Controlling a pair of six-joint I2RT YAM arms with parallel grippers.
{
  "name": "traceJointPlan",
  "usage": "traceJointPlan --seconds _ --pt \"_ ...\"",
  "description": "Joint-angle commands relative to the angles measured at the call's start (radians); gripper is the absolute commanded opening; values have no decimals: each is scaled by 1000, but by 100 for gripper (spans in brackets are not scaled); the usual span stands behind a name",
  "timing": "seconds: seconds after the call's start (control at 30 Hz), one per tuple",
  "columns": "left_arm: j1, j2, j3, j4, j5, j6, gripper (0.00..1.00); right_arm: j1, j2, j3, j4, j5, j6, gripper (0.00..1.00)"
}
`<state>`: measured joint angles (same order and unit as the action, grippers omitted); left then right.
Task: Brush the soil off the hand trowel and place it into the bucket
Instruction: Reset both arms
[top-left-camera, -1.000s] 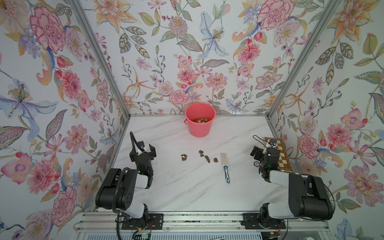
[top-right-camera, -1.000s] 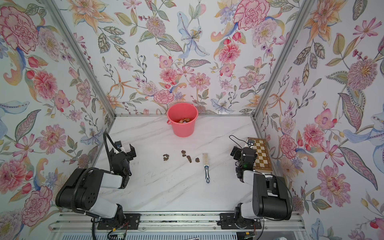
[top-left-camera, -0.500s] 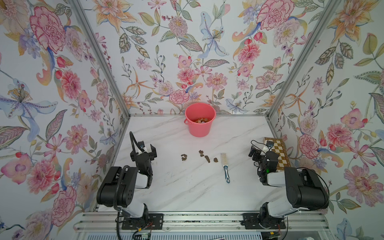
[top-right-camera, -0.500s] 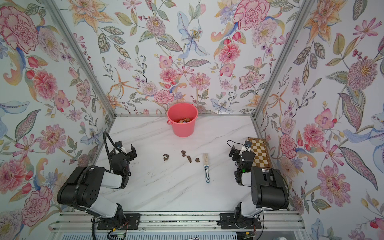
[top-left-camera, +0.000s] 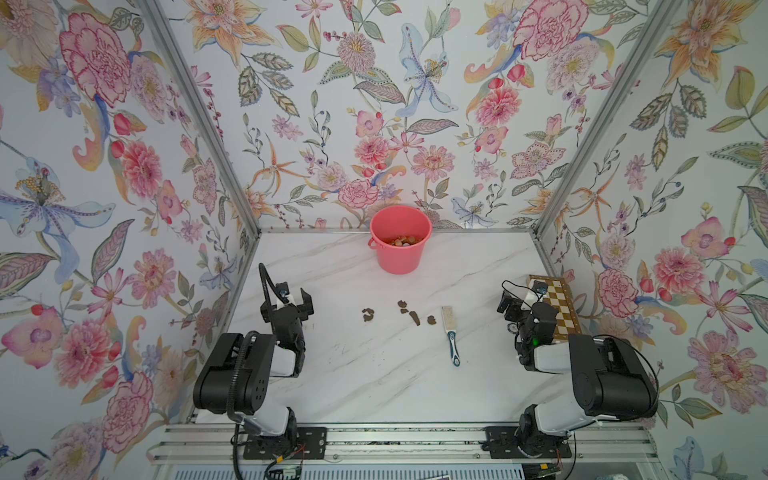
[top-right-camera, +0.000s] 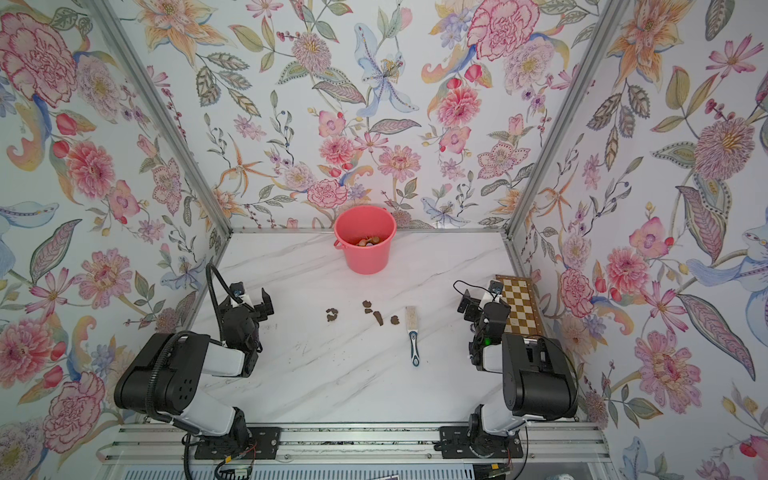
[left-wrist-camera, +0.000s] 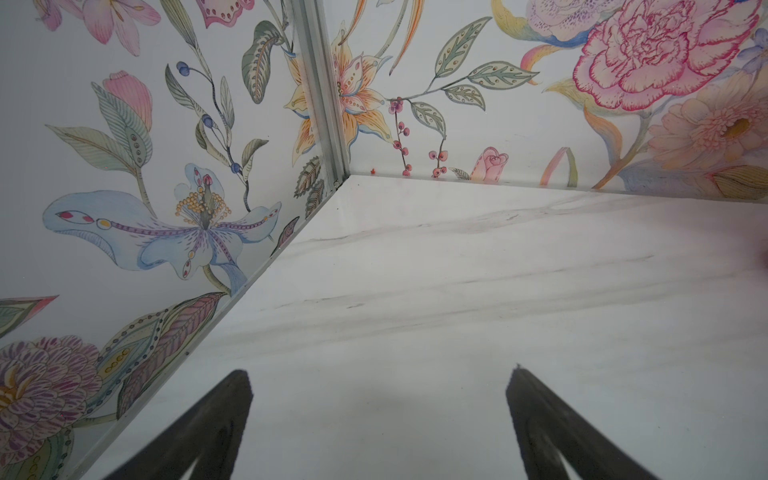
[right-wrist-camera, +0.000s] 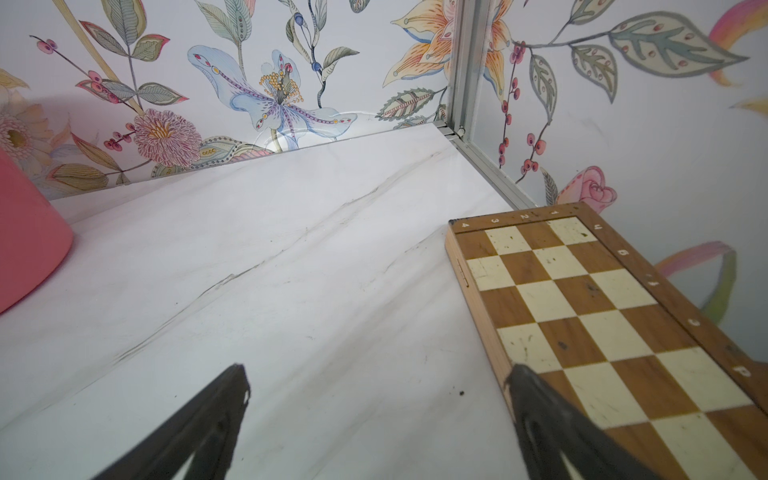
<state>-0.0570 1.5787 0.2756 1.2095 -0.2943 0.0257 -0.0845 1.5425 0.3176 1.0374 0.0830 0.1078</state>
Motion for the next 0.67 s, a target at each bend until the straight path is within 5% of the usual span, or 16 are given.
traceJointPlan --seconds 0.0,0.63 --pt "0 7 -4 31 2 -1 99 8 4 -3 26 5 -14 99" --pt "13 3 -7 28 36 -7 99 3 5 -3 23 -2 -12 99"
